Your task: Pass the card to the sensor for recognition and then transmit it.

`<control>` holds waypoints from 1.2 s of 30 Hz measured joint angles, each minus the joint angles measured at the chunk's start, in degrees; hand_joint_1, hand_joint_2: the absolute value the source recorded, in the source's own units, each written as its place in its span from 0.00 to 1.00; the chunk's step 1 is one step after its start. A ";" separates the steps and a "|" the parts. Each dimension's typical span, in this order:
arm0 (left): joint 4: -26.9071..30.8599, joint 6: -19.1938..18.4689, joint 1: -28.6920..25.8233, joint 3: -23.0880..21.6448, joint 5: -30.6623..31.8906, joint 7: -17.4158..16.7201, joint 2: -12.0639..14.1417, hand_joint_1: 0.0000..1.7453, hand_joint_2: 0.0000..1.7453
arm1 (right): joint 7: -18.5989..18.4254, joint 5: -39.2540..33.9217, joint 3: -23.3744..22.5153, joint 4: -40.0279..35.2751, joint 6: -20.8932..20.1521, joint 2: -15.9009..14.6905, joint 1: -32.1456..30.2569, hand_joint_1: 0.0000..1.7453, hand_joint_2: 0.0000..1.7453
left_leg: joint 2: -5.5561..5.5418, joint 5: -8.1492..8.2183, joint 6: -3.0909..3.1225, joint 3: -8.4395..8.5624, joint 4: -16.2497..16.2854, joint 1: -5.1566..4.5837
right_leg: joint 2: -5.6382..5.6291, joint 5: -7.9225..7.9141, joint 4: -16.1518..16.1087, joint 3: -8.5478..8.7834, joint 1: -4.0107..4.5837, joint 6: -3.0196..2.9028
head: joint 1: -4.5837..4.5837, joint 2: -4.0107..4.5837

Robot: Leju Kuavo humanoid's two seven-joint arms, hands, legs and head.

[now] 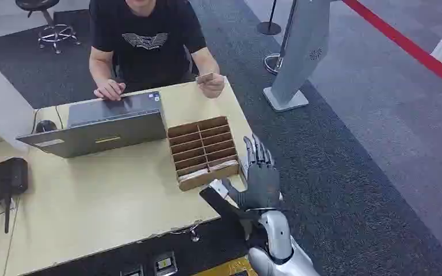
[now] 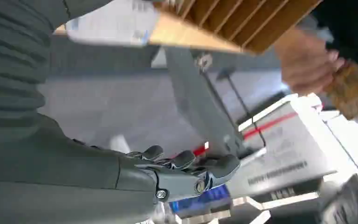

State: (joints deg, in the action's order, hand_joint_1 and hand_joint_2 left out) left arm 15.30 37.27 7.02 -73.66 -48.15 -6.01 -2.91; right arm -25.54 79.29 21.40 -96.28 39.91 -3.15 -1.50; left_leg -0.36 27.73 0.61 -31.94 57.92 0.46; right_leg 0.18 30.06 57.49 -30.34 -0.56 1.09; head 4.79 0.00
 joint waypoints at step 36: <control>0.26 -0.66 0.38 -3.21 3.98 1.16 -0.13 0.00 0.00 | -3.66 10.85 8.79 0.46 0.02 -16.10 11.19 0.00 1.00 | -0.03 0.00 0.00 -0.03 0.02 0.02 | 0.03 0.00 0.01 -0.01 0.03 -0.01 | -0.04 0.00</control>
State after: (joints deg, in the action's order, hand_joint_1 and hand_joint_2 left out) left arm 15.56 36.61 7.41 -76.87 -44.17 -4.85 -3.04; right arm -29.20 90.14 30.19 -95.82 39.93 -19.26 9.70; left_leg -0.38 27.74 0.60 -31.96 57.95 0.48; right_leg 0.21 30.06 57.50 -30.35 -0.53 1.09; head 4.74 0.00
